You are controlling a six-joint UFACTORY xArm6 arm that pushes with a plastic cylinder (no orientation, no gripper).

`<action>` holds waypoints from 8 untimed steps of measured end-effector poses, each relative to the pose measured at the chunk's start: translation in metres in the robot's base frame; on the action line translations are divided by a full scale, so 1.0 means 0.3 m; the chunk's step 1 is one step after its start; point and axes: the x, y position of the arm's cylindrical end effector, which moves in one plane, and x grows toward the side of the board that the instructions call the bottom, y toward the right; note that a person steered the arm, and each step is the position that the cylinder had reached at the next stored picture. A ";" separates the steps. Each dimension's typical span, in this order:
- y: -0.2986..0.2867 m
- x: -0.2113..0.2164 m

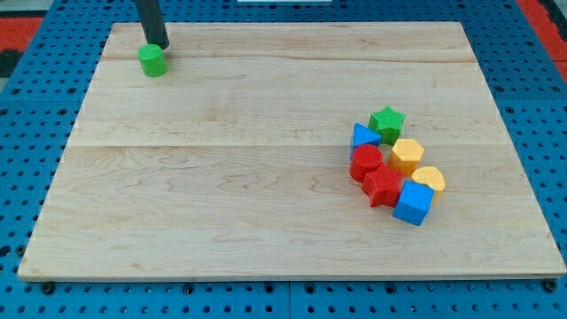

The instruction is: Push the green circle towards the red circle

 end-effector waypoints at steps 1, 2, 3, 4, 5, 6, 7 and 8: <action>-0.073 0.119; -0.060 0.280; 0.036 0.500; 0.212 0.511; 0.084 0.413; -0.060 0.409; -0.164 0.398; -0.099 0.245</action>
